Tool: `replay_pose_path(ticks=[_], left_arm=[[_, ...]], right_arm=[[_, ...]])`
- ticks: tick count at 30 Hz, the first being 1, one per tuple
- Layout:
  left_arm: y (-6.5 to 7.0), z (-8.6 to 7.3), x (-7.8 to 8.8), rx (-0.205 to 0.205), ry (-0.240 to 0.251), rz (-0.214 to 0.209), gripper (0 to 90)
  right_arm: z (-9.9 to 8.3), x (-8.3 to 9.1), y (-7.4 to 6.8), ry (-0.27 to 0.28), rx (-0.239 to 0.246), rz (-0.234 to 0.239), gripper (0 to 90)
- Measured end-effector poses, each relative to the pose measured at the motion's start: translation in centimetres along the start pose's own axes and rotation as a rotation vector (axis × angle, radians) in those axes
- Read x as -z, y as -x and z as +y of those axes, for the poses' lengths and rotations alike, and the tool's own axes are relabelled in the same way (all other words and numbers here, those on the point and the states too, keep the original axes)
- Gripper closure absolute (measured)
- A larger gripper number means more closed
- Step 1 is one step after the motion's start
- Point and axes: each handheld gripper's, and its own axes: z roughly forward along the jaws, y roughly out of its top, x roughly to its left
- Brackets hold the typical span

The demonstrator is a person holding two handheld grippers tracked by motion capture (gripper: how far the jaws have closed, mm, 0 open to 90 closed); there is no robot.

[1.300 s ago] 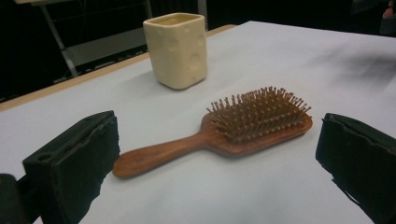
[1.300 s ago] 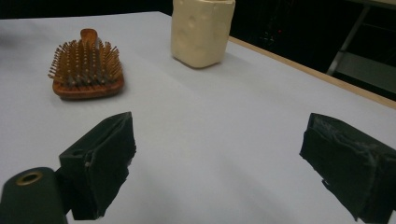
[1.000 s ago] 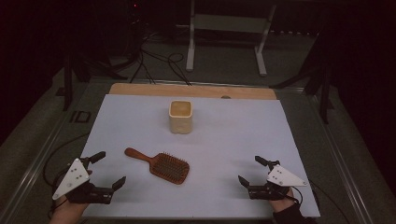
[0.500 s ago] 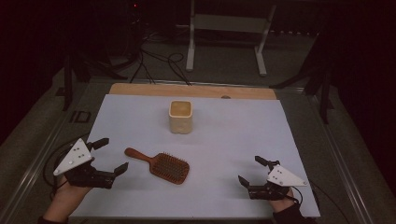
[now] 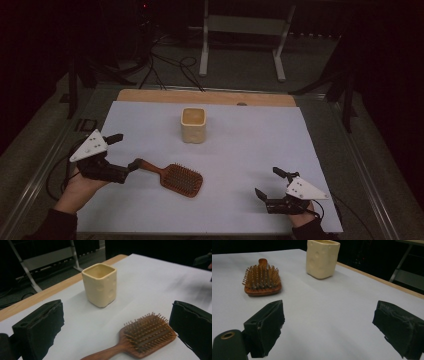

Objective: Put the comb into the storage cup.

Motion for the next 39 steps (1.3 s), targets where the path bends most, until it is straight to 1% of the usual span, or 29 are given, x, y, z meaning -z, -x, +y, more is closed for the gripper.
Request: replay_pose_path(ticks=[1,2,4,5,7,10,16,20,21,22,25,26,27,28,29,30,31,32,33,35,37,39], left_arm=[[-0.1,0.1,-0.2,0.004,-0.002,-0.003,0.0],[-0.3,0.2,-0.4,0.000,-0.008,0.006,0.0],[-0.6,0.3,-0.9,-0.001,-0.013,-0.001,0.0],[-0.7,0.3,-1.1,-0.002,-0.016,0.006,0.0],[-1.1,0.3,-1.5,0.001,-0.022,0.003,0.0],[-1.5,0.3,-2.2,-0.001,-0.032,0.010,0.0],[-2.1,-0.3,-3.8,0.002,-0.071,0.011,1.3],[-2.7,-0.9,-4.7,0.011,-0.095,0.001,4.7],[-2.9,-1.0,-4.9,0.009,-0.099,-0.003,6.7],[-3.0,-1.2,-5.1,0.008,-0.101,0.005,9.2],[-3.3,-1.6,-5.6,0.019,-0.114,-0.002,14.1],[-3.4,-1.7,-5.8,0.020,-0.121,-0.002,14.9],[-3.5,-1.8,-5.9,0.021,-0.127,0.007,15.2],[-3.7,-2.0,-6.0,0.025,-0.132,0.004,16.2],[-3.8,-2.0,-6.1,0.020,-0.143,0.015,17.8],[-3.9,-2.1,-6.3,0.021,-0.149,0.016,18.2],[-4.0,-2.2,-6.4,0.019,-0.152,0.015,20.4],[-4.1,-2.3,-6.5,0.015,-0.159,0.027,22.3],[-4.2,-2.4,-6.7,0.021,-0.165,0.020,25.7],[-4.4,-2.7,-7.0,0.031,-0.184,0.023,28.6],[-4.7,-3.0,-7.3,0.026,-0.204,0.029,32.3],[-4.8,-3.3,-7.6,0.038,-0.211,0.034,37.9]], right_arm=[[0.0,0.0,0.0,0.000,-0.001,0.002,9.2],[0.0,0.0,0.0,0.000,-0.001,0.002,9.2],[0.0,0.0,0.0,0.002,0.001,0.001,9.3],[0.0,0.0,0.0,0.000,0.003,0.000,9.2],[0.0,0.0,0.0,0.002,-0.002,0.002,9.2],[0.0,0.0,0.0,0.004,0.000,0.002,9.2],[0.0,0.0,0.0,0.002,0.002,0.006,9.2],[0.0,0.0,-0.1,0.003,0.000,0.006,9.2],[0.0,0.0,-0.1,0.002,0.002,0.006,9.2],[0.0,0.0,0.0,0.002,0.001,0.007,9.2],[0.0,0.0,-0.1,0.002,-0.002,0.008,9.3],[0.0,0.0,-0.1,0.002,0.001,0.007,9.3],[0.0,0.0,-0.1,0.002,0.001,0.007,9.3],[0.0,0.0,0.0,0.002,0.000,0.009,9.3],[0.0,0.0,-0.1,0.001,-0.002,0.010,9.3],[0.0,0.0,-0.1,0.002,0.000,0.009,9.3],[0.0,0.0,-0.1,0.002,0.001,0.009,9.3],[0.0,0.0,-0.1,0.002,0.002,0.009,9.3],[0.0,-0.1,-0.1,0.001,0.000,0.011,9.3],[0.0,-0.1,-0.1,0.001,-0.002,0.012,9.3],[0.0,0.0,-0.1,0.002,0.002,0.011,9.3],[0.0,-0.1,-0.1,0.001,-0.003,0.014,9.3]])
